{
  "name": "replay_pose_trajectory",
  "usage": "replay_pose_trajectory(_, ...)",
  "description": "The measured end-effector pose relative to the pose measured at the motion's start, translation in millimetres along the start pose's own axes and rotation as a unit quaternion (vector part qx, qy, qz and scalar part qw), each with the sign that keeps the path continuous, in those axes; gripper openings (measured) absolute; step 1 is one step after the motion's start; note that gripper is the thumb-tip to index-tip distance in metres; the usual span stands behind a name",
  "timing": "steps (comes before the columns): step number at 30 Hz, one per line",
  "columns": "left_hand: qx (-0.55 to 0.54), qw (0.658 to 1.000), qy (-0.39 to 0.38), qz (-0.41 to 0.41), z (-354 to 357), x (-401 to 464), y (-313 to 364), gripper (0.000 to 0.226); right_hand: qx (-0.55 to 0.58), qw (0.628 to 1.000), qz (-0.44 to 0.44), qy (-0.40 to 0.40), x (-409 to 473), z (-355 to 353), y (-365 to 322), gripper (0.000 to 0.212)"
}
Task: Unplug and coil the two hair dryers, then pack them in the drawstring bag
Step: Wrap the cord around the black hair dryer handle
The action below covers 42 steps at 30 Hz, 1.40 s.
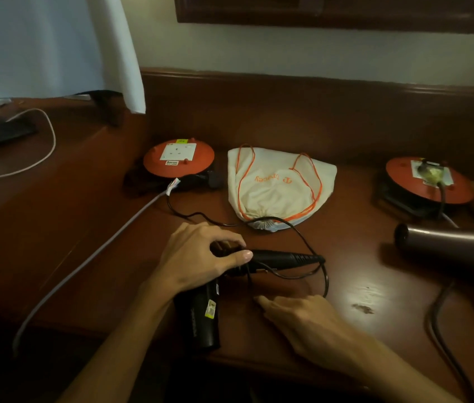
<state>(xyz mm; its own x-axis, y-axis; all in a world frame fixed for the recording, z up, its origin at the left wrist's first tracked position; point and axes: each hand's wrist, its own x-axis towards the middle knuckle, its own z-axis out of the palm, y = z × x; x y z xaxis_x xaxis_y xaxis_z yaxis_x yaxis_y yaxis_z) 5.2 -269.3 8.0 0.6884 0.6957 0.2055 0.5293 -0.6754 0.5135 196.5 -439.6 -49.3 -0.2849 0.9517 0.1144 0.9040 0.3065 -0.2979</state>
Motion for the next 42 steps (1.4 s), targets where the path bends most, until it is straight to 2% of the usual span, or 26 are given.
replay_pose_trajectory(6, -0.113, 0.993, -0.012, -0.005, -5, -2, -16, 0.031, 0.014, 0.998, 0.030, 0.053, 4, -1, 13, 0.046)
replay_pose_trajectory(9, -0.189, 0.982, -0.012, -0.001, -9, -7, -25, 0.030, 0.012, 0.995, 0.021, 0.097, 21, -11, 25, 0.030)
replay_pose_trajectory(11, -0.209, 0.978, -0.020, 0.003, -11, -7, -28, 0.029, 0.056, 0.992, -0.002, 0.115, 36, -15, 33, 0.020)
replay_pose_trajectory(13, -0.214, 0.976, -0.035, 0.008, -14, -6, -29, 0.026, 0.128, 0.990, 0.030, 0.052, 54, -24, 44, 0.019)
replay_pose_trajectory(16, -0.213, 0.975, -0.062, 0.002, -16, -7, -30, 0.026, 0.153, 0.985, 0.065, -0.050, 84, -36, 58, 0.018)
replay_pose_trajectory(19, -0.176, 0.981, -0.075, -0.003, -17, -10, -26, 0.041, 0.149, 0.981, 0.050, -0.110, 111, -47, 53, 0.012)
replay_pose_trajectory(23, -0.047, 0.996, -0.080, -0.006, -13, -13, -18, 0.055, 0.143, 0.975, 0.054, -0.160, 132, -60, 48, 0.013)
replay_pose_trajectory(26, -0.009, 0.996, -0.089, -0.014, -11, -11, -13, 0.067, 0.145, 0.978, 0.048, -0.139, 140, -73, 41, 0.015)
replay_pose_trajectory(29, 0.082, 0.988, -0.133, -0.013, -11, -8, -4, 0.078, 0.129, 0.983, 0.035, -0.126, 140, -80, 28, 0.011)
replay_pose_trajectory(33, 0.103, 0.982, -0.161, 0.008, -11, -5, 0, 0.062, 0.151, 0.976, 0.042, -0.149, 129, -102, 7, 0.015)
replay_pose_trajectory(36, 0.133, 0.979, -0.153, 0.021, -7, -3, 0, 0.043, 0.104, 0.973, 0.049, -0.201, 117, -118, -7, 0.017)
replay_pose_trajectory(39, 0.125, 0.980, -0.154, 0.028, -6, -4, -2, 0.049, 0.049, 0.970, 0.058, -0.230, 105, -127, -19, 0.019)
replay_pose_trajectory(42, 0.099, 0.985, -0.142, 0.024, -7, -4, -8, 0.043, -0.051, 0.968, 0.109, -0.218, 92, -135, -26, 0.016)
